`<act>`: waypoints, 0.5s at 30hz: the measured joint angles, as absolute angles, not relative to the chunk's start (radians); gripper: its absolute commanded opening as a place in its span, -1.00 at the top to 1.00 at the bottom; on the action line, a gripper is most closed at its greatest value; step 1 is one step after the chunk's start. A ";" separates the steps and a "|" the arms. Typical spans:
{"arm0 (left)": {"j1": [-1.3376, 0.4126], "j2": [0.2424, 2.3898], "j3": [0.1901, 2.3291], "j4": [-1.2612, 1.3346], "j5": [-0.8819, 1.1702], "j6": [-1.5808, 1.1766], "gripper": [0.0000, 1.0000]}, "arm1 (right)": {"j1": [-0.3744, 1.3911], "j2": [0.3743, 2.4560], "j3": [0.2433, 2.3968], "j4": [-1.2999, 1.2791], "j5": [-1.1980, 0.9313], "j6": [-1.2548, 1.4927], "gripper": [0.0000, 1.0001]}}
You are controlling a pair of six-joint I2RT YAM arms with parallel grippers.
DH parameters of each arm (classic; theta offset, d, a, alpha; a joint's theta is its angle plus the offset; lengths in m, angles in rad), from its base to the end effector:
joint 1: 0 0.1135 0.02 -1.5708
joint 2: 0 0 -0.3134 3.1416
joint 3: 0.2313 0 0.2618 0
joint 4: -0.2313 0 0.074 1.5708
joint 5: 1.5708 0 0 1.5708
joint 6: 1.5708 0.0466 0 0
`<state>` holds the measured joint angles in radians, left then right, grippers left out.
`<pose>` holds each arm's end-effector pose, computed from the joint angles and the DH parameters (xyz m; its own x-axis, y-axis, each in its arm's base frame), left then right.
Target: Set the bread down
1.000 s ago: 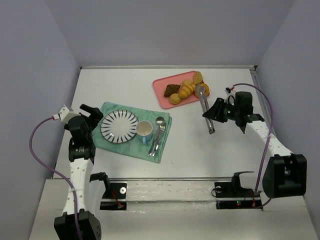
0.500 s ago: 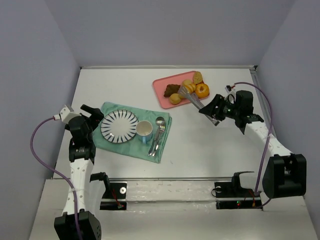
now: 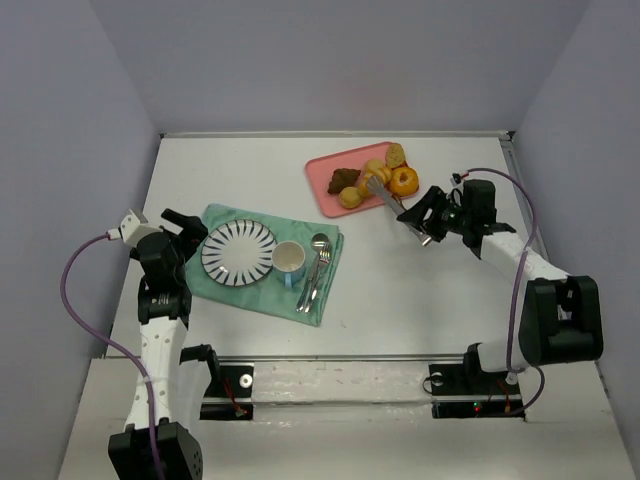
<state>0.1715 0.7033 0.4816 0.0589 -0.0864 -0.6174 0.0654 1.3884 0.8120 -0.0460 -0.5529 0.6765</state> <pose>0.1585 0.0315 0.2992 0.0168 -0.5824 -0.8127 -0.2995 0.7726 -0.5599 0.2996 0.0441 0.2669 -0.7550 0.4845 -0.4419 -0.0112 0.6643 0.7474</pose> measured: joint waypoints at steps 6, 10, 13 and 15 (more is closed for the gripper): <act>0.171 0.703 0.480 0.064 -0.083 -0.617 -0.98 | 0.065 1.497 0.850 0.028 -0.560 0.714 -0.25; 0.171 0.703 0.475 0.064 -0.080 -0.617 -0.98 | 0.065 1.544 0.857 0.077 -0.576 0.735 -0.22; 0.171 0.703 0.472 0.065 -0.080 -0.617 -0.98 | 0.065 1.580 0.873 0.102 -0.589 0.752 -0.10; 0.171 0.703 0.472 0.065 -0.080 -0.617 -0.98 | 0.065 1.597 0.884 0.119 -0.594 0.762 0.01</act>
<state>0.1715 0.7033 0.4717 0.0654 -0.0795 -0.6174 0.0654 1.5970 0.8845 0.1188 -0.5938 0.7620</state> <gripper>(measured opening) 0.990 0.577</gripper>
